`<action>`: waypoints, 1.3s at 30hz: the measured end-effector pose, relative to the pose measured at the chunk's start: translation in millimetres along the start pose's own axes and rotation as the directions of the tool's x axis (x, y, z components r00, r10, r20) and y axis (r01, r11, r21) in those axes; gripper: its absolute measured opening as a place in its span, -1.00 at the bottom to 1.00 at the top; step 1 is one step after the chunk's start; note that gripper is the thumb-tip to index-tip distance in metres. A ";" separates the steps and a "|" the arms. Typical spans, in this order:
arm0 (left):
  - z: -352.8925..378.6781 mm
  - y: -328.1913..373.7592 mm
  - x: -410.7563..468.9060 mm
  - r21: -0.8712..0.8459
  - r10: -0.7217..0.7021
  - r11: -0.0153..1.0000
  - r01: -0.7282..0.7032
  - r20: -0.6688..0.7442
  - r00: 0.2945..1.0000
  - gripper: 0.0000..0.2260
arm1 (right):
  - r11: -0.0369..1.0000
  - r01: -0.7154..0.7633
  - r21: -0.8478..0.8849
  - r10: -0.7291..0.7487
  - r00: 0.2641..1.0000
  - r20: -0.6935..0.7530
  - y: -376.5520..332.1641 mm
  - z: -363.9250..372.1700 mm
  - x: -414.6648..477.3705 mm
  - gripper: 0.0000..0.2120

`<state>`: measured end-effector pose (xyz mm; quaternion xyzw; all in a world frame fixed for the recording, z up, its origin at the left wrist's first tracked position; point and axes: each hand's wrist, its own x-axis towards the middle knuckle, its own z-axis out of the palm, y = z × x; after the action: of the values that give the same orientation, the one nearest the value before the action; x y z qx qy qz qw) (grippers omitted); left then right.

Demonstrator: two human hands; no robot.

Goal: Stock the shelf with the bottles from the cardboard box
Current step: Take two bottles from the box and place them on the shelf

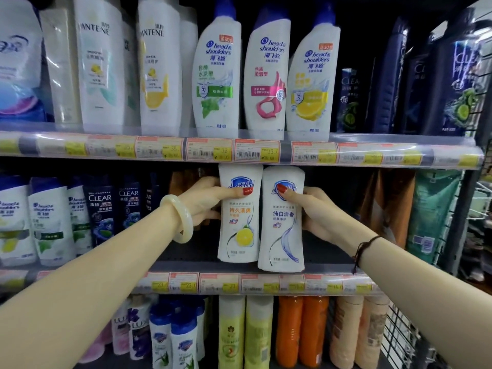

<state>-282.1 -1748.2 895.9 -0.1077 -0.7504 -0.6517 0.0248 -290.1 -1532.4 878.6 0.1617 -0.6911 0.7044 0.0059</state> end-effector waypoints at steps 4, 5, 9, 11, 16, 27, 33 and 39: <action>-3.6 -6.2 12.6 0.003 0.006 1.000 -0.006 -0.008 1.000 -0.65 | 0.997 0.049 0.059 -0.048 0.999 -0.009 2.6 -0.1 10.4 -0.81; -4.6 -8.3 15.1 0.009 0.001 1.000 -0.001 -0.006 1.000 -0.64 | 0.996 0.059 0.064 -0.058 0.998 -0.013 5.7 -0.9 12.3 -0.81; -8.9 -17.8 23.0 -0.010 -0.017 1.000 0.017 0.012 1.000 -0.66 | 0.993 0.080 0.086 -0.079 0.997 -0.012 24.2 -0.7 21.3 -0.66; -13.1 -22.3 27.7 -0.014 -0.023 1.000 0.023 0.022 0.999 -0.65 | 0.990 0.087 0.114 -0.086 0.996 -0.012 30.0 2.7 27.0 -0.67; -24.7 -33.6 38.5 -0.046 -0.031 0.998 0.031 -0.015 0.999 -0.61 | 0.984 0.090 0.151 -0.091 0.996 -0.002 34.4 13.8 44.4 -0.65; -27.1 -50.6 51.9 -0.136 -0.010 0.991 0.005 -0.033 0.999 -0.64 | 0.974 0.033 0.225 -0.043 0.998 0.039 40.7 16.7 61.1 -0.61; -21.3 -56.8 48.1 -0.255 -0.044 0.967 0.026 -0.068 0.997 -0.68 | 0.987 0.001 0.163 -0.004 1.000 0.020 41.7 17.0 56.0 -0.57; -21.3 -55.9 43.0 -0.248 -0.096 0.965 0.079 -0.057 0.994 -0.69 | 0.994 -0.110 0.004 0.110 0.994 -0.025 44.3 13.7 45.3 -0.67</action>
<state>-337.1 -1770.7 852.4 -0.0541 -0.6667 -0.7433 0.0083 -340.3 -1557.5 846.1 0.1144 -0.6980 0.7064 -0.0245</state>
